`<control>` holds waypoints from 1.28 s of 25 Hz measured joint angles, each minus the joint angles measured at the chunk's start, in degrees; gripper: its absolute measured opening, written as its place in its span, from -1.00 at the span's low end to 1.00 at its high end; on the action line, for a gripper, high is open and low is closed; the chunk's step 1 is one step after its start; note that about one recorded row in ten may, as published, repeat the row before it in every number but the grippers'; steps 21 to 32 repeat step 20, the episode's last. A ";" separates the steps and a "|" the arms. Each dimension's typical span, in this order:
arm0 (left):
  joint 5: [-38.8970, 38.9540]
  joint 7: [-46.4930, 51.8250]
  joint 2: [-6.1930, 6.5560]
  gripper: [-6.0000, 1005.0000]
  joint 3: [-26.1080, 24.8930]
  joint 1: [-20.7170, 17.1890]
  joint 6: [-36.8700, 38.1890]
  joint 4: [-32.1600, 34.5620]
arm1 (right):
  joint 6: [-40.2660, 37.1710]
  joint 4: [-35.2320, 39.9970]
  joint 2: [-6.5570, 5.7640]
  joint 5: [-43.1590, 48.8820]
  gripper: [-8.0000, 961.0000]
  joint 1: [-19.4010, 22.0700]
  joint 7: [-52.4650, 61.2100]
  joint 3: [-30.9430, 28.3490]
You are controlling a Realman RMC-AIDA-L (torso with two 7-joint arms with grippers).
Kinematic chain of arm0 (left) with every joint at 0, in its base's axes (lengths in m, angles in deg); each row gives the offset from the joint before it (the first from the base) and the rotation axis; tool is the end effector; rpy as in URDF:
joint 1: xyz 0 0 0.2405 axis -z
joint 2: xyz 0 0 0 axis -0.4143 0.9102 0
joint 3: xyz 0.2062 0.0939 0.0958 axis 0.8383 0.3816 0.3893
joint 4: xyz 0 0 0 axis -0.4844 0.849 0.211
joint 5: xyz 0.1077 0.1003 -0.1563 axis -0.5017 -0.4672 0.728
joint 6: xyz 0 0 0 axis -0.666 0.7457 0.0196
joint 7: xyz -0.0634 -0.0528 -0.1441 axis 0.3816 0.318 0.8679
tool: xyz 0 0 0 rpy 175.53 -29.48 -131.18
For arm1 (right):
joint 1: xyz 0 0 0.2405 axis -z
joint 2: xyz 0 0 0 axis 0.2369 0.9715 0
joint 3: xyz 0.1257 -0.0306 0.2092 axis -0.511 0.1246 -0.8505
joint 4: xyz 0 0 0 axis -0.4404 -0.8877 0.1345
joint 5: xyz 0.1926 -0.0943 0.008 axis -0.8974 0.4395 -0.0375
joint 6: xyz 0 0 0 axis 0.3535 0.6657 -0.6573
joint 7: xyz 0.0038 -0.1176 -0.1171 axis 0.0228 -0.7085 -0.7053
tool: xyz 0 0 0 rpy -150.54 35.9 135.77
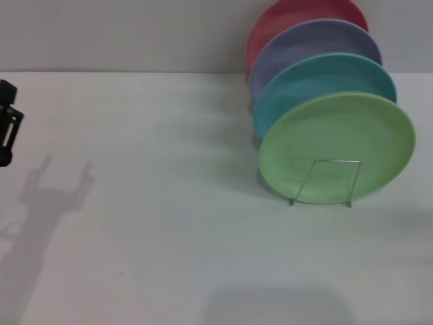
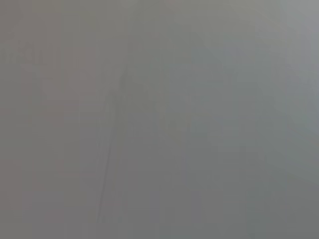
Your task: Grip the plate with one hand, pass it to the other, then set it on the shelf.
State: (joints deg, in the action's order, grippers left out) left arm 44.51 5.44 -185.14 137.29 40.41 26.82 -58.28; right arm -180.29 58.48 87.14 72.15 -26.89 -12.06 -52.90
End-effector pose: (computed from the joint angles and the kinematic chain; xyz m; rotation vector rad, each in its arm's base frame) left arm -0.2807 0.2712 0.0175 -1.4690 -0.2678 -1.1273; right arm 0.3470 0.2284 0.0984 -1.1183 0.2476 0.9887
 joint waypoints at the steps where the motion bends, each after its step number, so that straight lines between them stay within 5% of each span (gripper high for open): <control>1: -0.02 -2.45 -0.07 0.33 -0.13 0.06 -1.45 0.08 | 1.20 2.02 -0.09 0.00 0.24 -0.34 2.28 -2.50; 4: 0.19 -5.76 -0.14 0.34 -0.57 0.43 -5.21 0.17 | 2.85 3.76 -0.18 0.00 0.24 -0.59 4.03 -4.01; 6: 0.33 -6.44 -0.11 0.53 -1.04 0.77 -7.66 0.18 | 6.41 5.12 -0.23 0.00 0.24 -1.20 4.13 -5.07; 14: 0.19 -6.76 0.00 0.53 -3.36 4.61 -17.06 -0.56 | 14.64 7.62 -0.38 0.02 0.24 -4.88 3.22 -5.20; 32: 0.32 -6.38 -0.20 0.53 -3.77 6.87 -18.18 -0.54 | 18.06 7.68 -0.35 0.19 0.24 -7.32 0.32 -5.13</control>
